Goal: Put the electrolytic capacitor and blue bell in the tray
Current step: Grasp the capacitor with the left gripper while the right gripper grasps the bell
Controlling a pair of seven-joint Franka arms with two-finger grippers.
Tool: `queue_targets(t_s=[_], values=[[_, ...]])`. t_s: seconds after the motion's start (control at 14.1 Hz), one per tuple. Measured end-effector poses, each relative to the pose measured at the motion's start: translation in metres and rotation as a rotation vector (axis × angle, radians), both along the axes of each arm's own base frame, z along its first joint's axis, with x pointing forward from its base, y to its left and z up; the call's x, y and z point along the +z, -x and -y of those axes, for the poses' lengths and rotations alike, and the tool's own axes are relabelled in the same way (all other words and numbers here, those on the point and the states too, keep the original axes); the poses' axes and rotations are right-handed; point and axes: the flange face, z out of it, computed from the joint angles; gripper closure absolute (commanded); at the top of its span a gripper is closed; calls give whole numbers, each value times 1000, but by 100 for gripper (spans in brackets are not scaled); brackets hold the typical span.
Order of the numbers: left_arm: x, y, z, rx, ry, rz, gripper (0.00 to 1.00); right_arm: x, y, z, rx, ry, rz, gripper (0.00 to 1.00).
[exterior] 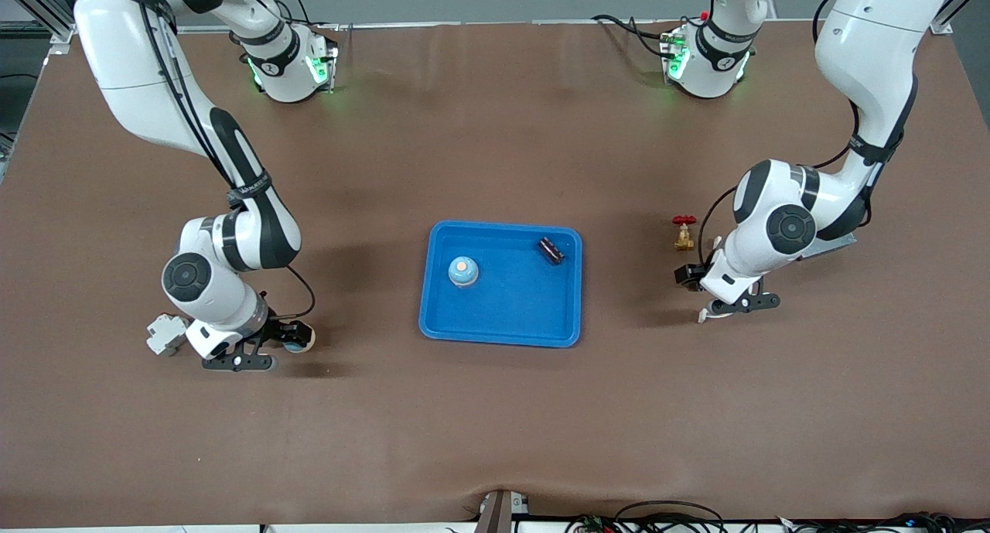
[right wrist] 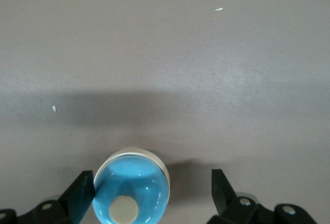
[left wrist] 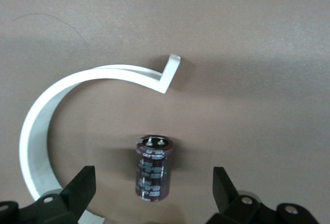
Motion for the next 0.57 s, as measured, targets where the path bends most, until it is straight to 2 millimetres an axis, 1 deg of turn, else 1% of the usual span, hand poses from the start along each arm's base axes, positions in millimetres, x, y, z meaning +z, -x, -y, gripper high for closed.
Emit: queue_targets(t_s=[0.57], values=[[-15, 4, 2, 0, 4, -27, 0, -3, 3, -2, 2, -2, -8, 0]])
